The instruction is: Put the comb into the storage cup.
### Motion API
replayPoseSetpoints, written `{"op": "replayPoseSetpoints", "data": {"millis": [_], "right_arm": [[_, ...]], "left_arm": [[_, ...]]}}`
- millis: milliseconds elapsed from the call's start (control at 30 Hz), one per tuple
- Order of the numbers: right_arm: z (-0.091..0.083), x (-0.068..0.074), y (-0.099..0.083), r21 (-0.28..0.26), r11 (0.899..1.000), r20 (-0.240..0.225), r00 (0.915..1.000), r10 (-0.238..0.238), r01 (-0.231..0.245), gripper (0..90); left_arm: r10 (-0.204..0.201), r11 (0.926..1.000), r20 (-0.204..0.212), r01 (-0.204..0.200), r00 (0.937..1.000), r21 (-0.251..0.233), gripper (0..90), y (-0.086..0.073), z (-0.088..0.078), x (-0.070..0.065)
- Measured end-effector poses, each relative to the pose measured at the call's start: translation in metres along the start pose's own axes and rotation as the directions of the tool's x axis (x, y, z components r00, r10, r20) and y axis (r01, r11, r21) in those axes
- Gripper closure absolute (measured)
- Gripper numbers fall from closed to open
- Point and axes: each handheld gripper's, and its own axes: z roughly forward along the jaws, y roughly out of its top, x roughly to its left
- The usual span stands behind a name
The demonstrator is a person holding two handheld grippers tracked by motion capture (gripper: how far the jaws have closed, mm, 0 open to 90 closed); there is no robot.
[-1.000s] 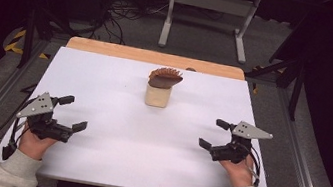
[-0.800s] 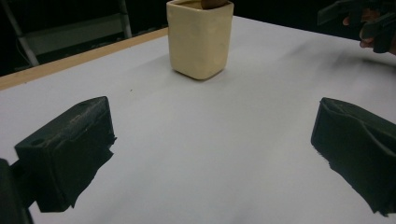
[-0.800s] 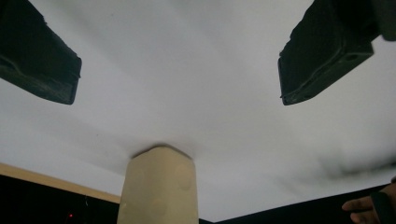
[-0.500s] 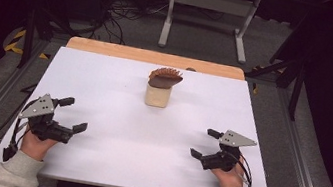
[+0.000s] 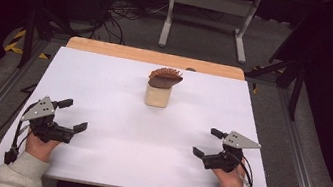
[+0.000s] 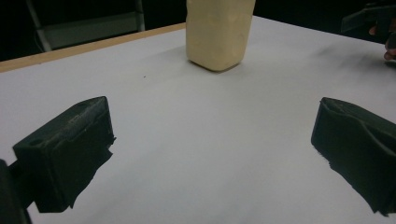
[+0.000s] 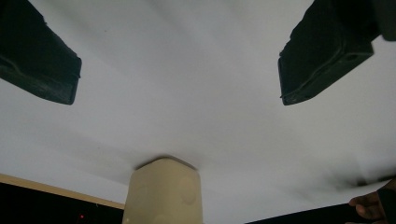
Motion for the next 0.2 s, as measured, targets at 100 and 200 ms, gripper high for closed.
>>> {"op": "replayPoseSetpoints", "data": {"millis": [100, 200], "right_arm": [[0.0000, 0.0001, 0.0000, -0.002, 1.000, -0.001, 1.0000, -0.002, 0.002, 0.0], [-0.0012, -0.0002, 0.0000, -0.014, 1.000, -0.019, 0.9994, 0.027, -0.028, 0.0]], "left_arm": [[-0.001, 1.0000, -0.010, 0.001, 1.0000, 0.009, 0.1, -0.0001, 0.0008, -0.0013], [-0.024, 0.9992, -0.016, 0.024, 0.9996, 0.031, 0.1, -0.0004, 0.0017, -0.0009]]}}
